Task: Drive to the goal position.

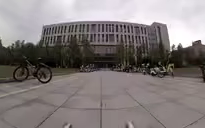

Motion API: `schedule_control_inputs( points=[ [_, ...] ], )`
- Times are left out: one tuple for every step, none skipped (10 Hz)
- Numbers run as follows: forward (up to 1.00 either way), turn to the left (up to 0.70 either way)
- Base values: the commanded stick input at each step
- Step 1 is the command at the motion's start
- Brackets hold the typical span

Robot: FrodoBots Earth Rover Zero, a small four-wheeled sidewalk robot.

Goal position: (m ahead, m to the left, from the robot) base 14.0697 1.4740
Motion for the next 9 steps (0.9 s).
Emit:
schedule_control_inputs(
  points=[
    [0.7,0.0],
    [0.7,0.0],
    [0.7,0.0],
    [0.7,0.0],
    [0.7,0.0],
    [0.7,0.0],
    [0.7,0.0],
    [0.7,0.0],
    [0.7,0.0]
  ],
)
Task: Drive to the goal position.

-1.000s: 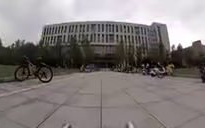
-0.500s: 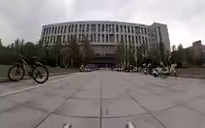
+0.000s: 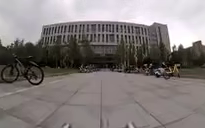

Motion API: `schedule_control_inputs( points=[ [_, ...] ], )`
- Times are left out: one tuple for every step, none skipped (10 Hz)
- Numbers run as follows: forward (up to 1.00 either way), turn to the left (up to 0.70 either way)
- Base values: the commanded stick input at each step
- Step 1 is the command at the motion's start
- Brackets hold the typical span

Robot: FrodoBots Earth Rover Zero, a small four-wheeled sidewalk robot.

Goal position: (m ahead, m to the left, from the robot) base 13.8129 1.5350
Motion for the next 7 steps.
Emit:
schedule_control_inputs(
  points=[
    [0.7,0.0],
    [0.7,0.0],
    [0.7,0.0],
    [0.7,0.0],
    [0.7,0.0],
    [0.7,0.0],
    [0.7,0.0]
  ],
)
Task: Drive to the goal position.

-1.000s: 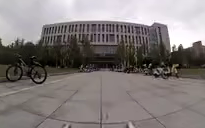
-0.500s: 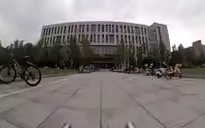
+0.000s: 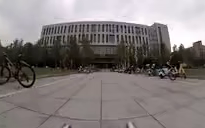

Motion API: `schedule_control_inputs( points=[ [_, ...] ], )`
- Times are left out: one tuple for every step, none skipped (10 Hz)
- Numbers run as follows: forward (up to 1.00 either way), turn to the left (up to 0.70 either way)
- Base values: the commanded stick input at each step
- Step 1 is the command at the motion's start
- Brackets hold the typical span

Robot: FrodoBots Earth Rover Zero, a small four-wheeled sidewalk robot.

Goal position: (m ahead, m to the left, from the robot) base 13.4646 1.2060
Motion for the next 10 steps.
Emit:
schedule_control_inputs(
  points=[
    [0.7,0.0],
    [0.7,0.0],
    [0.7,0.0],
    [0.7,0.0],
    [0.7,0.0],
    [0.7,0.0],
    [0.7,0.0],
    [0.7,0.0],
    [0.7,0.0],
    [0.7,0.0]
  ],
)
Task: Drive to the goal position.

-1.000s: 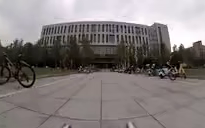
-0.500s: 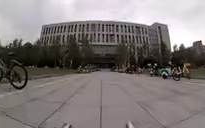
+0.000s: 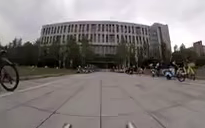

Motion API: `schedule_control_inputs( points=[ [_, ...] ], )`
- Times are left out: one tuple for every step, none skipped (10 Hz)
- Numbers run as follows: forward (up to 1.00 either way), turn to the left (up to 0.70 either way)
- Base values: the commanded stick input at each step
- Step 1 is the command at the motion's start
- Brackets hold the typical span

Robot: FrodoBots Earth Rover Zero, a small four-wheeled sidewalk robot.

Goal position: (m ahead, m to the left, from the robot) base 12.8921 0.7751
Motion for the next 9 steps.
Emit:
schedule_control_inputs(
  points=[
    [0.7,0.0],
    [0.7,0.0],
    [0.7,0.0],
    [0.7,0.0],
    [0.7,0.0],
    [0.7,0.0],
    [0.7,0.0],
    [0.7,0.0],
    [0.7,0.0]
  ],
)
